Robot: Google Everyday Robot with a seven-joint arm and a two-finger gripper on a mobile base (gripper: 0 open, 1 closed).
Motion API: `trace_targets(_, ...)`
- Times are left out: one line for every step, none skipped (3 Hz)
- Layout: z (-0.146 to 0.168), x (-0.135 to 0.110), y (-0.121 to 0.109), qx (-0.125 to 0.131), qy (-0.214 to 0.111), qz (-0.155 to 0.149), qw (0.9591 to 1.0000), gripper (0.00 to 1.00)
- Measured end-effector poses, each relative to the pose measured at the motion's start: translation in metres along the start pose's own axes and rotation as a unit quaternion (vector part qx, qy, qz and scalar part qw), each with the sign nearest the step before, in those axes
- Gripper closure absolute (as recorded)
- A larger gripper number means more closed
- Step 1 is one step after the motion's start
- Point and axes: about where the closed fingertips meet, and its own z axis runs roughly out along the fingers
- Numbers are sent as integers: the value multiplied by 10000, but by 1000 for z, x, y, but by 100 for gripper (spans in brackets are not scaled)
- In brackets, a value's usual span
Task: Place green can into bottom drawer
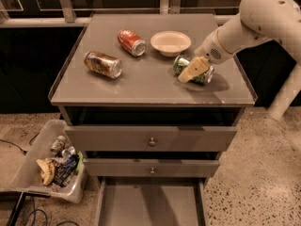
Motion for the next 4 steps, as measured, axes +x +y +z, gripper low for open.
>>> trace_targets(0, 0, 0, 0, 0, 0, 10000, 50)
trace_targets(0, 0, 0, -1, 0, 0, 10000, 73)
trace_targets(0, 0, 0, -1, 0, 0, 10000, 96)
trace_targets(0, 0, 0, -8, -4, -8, 10000, 100)
